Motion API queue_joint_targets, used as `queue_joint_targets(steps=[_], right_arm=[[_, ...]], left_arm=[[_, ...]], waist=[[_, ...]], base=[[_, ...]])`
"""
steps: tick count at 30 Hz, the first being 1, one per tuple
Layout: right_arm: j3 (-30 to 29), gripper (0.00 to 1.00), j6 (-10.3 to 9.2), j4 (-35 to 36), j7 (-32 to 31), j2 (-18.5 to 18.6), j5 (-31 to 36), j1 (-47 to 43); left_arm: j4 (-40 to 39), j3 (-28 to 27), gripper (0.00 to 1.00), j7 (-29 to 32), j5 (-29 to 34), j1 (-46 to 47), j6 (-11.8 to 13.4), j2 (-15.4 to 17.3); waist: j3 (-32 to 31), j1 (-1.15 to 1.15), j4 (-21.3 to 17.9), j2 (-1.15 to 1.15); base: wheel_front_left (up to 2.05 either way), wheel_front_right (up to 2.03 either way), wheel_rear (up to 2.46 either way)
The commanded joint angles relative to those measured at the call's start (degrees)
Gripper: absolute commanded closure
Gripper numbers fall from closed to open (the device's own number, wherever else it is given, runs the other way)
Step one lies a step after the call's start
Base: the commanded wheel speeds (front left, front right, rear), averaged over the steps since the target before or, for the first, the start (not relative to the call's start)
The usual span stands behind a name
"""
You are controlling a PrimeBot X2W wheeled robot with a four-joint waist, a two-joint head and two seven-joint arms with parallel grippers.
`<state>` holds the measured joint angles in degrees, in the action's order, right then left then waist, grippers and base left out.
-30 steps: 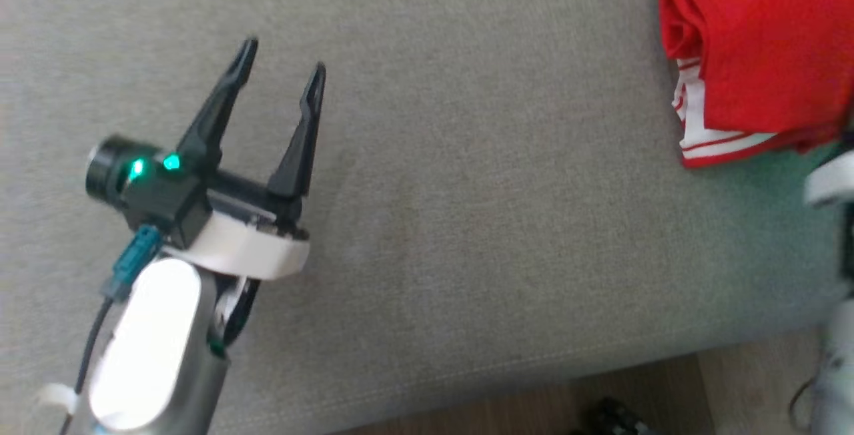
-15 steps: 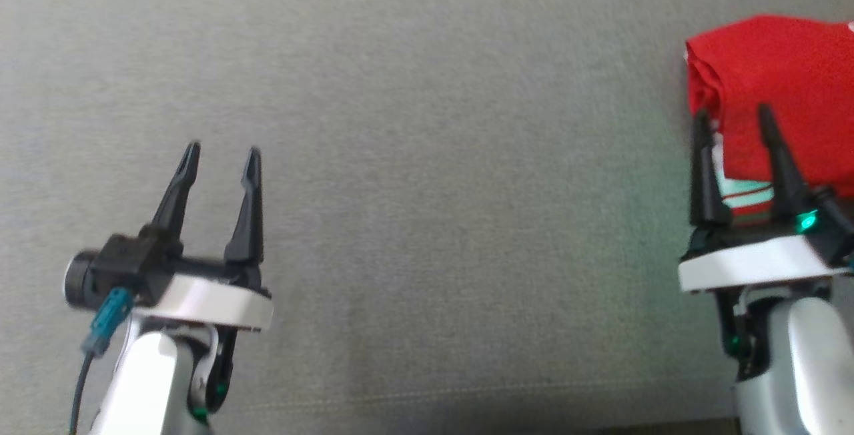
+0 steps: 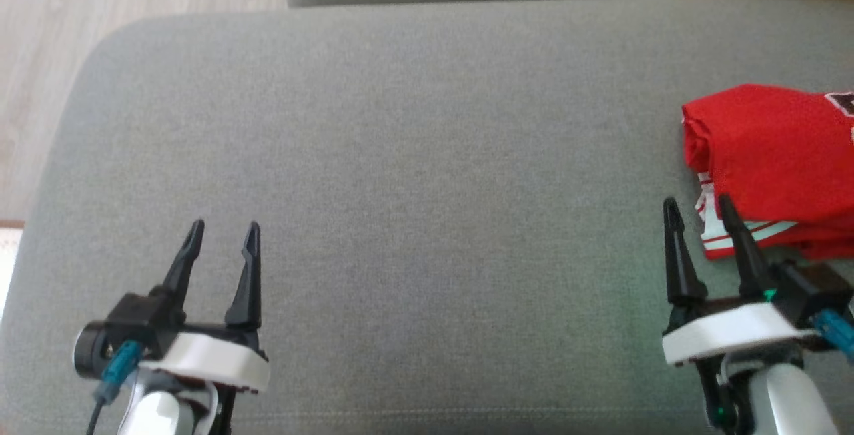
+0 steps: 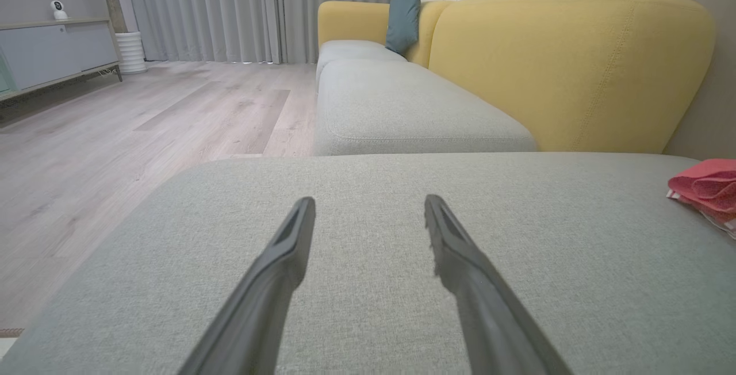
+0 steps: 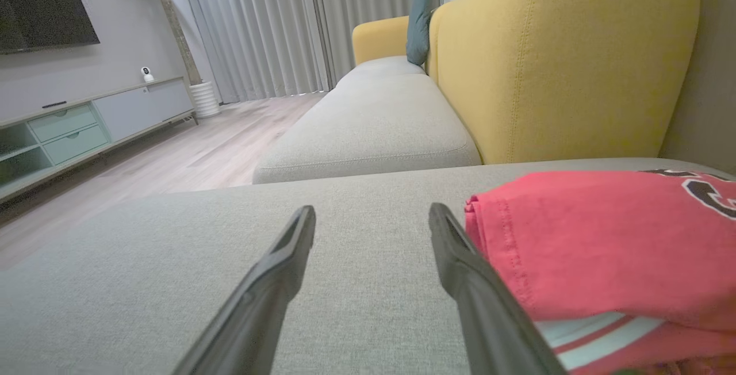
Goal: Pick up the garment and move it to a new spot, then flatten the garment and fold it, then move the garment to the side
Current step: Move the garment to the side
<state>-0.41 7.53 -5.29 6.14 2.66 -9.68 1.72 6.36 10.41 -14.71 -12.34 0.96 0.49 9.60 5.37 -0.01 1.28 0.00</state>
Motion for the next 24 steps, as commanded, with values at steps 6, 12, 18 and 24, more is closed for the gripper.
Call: queue_joint_targets(steps=[6, 12, 18, 24], right_arm=[[1.18, 0.0, -0.04, 1.85, 0.13, 0.22, -0.82, -1.88], [1.54, 0.0, -0.04, 2.36, -0.55, 0.22, -1.1, -3.58], [1.95, 0.0, -0.04, 2.84, -0.88, 0.22, -1.4, -3.77], [1.93, 0.0, -0.04, 2.92, -1.02, 0.22, -1.55, -3.58]], left_arm=[[-0.61, -1.23, 0.0, -0.09, -0.02, -0.53, 0.34, 0.55], [-0.77, -0.82, 0.0, 0.7, -0.07, -2.31, 0.98, 0.71], [-1.34, -0.68, 0.0, 1.0, 0.04, -2.69, 1.73, 0.89], [-1.6, -0.75, 0.0, 0.93, 0.1, -2.52, 2.46, 1.03]], waist=[[-3.58, 0.01, -0.36, 0.0], [-5.37, 0.01, -0.56, 0.0], [-5.54, 0.01, -0.67, 0.0], [-5.3, 0.01, -0.66, 0.0]], base=[[0.0, 0.0, 0.0], [0.0, 0.0, 0.0], [0.0, 0.0, 0.0], [0.0, 0.0, 0.0]])
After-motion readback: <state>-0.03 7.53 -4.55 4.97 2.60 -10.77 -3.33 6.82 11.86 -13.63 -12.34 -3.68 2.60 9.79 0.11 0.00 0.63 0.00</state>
